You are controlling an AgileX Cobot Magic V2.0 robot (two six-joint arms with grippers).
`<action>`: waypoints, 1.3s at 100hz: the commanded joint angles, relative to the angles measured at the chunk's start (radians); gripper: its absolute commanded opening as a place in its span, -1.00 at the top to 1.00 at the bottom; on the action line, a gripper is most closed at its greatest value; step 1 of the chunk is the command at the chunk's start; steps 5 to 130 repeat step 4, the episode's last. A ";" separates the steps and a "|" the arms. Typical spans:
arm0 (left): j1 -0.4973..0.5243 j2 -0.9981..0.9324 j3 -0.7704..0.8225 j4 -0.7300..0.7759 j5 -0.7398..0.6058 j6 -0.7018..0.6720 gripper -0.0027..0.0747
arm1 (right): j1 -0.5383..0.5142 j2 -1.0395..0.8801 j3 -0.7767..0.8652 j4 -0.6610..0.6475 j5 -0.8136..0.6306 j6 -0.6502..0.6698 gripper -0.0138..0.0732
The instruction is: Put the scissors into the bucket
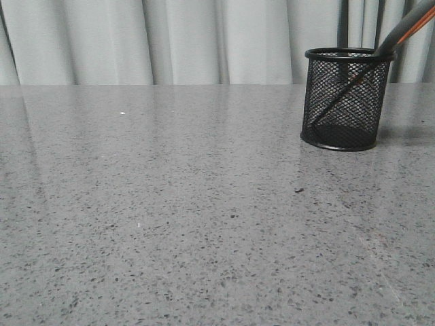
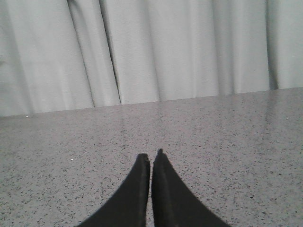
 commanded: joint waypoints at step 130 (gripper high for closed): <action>0.004 -0.024 0.017 -0.005 -0.072 -0.006 0.98 | -0.006 -0.020 0.026 -0.010 -0.069 -0.002 0.84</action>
